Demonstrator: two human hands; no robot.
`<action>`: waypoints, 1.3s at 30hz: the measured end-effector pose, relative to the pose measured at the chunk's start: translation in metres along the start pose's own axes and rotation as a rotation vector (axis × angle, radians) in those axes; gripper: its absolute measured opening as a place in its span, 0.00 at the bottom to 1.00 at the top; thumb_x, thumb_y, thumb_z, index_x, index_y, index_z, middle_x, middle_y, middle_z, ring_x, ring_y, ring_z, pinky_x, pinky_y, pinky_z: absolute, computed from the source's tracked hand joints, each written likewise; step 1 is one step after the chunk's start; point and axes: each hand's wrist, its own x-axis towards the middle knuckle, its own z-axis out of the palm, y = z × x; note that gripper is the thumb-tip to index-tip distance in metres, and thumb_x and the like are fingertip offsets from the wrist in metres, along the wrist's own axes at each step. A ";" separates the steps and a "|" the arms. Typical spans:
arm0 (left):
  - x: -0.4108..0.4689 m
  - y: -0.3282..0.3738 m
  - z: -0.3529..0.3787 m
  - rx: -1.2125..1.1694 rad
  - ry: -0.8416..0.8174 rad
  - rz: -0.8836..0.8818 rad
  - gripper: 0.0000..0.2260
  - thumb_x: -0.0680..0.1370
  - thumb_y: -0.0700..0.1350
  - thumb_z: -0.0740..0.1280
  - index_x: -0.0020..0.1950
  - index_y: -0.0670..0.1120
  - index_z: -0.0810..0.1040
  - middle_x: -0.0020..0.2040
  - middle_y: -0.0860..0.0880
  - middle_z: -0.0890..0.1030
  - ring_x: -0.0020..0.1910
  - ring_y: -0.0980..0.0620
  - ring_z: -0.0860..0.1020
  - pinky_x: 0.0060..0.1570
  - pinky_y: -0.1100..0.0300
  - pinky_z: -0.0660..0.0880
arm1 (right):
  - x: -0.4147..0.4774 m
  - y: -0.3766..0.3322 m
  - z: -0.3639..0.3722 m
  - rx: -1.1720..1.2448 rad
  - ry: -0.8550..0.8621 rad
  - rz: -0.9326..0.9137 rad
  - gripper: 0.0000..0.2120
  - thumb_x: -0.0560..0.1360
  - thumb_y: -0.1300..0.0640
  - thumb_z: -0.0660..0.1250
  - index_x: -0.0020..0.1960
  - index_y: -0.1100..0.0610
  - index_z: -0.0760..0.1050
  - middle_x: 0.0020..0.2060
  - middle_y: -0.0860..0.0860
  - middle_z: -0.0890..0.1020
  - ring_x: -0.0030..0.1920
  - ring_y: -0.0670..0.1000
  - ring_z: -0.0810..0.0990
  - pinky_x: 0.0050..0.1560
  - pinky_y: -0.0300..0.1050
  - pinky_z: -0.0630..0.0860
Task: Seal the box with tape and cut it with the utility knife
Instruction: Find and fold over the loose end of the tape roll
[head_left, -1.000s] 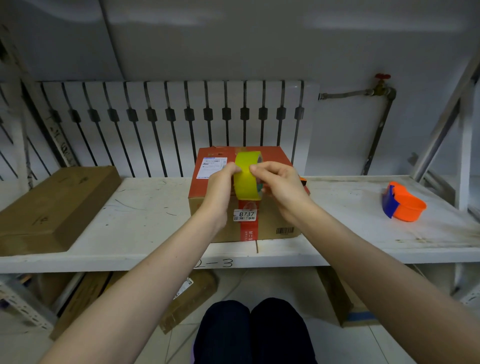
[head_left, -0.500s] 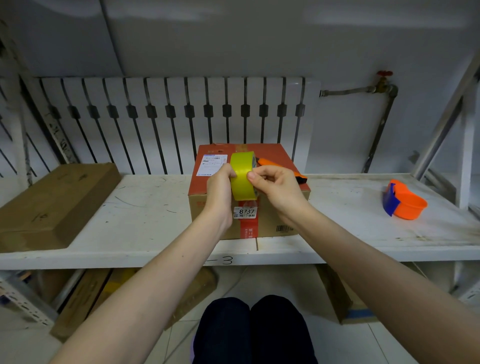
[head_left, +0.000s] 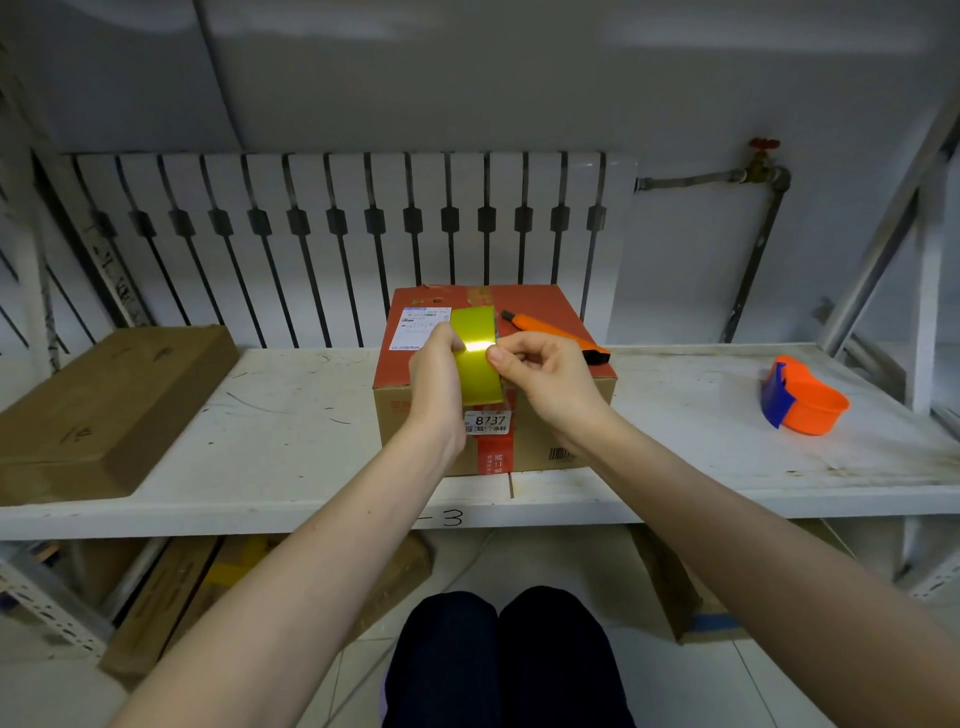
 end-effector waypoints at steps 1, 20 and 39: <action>-0.001 -0.001 0.000 0.012 -0.001 0.019 0.07 0.69 0.46 0.60 0.45 0.47 0.71 0.44 0.44 0.74 0.45 0.46 0.73 0.45 0.51 0.71 | 0.000 0.000 0.000 0.014 0.007 0.005 0.07 0.75 0.60 0.68 0.49 0.63 0.79 0.40 0.57 0.80 0.42 0.52 0.77 0.47 0.45 0.77; -0.003 -0.005 -0.006 0.170 -0.215 0.317 0.14 0.71 0.29 0.53 0.49 0.36 0.76 0.40 0.44 0.77 0.36 0.54 0.74 0.33 0.67 0.73 | 0.000 0.007 -0.003 0.170 0.055 0.048 0.05 0.75 0.59 0.67 0.46 0.59 0.80 0.42 0.52 0.83 0.44 0.49 0.81 0.48 0.43 0.79; -0.006 0.006 0.001 -0.005 -0.016 0.057 0.09 0.63 0.43 0.59 0.43 0.47 0.67 0.45 0.44 0.71 0.44 0.47 0.69 0.42 0.54 0.66 | -0.002 -0.002 0.006 0.034 0.082 -0.069 0.03 0.75 0.60 0.68 0.45 0.57 0.81 0.37 0.51 0.81 0.41 0.52 0.78 0.47 0.49 0.77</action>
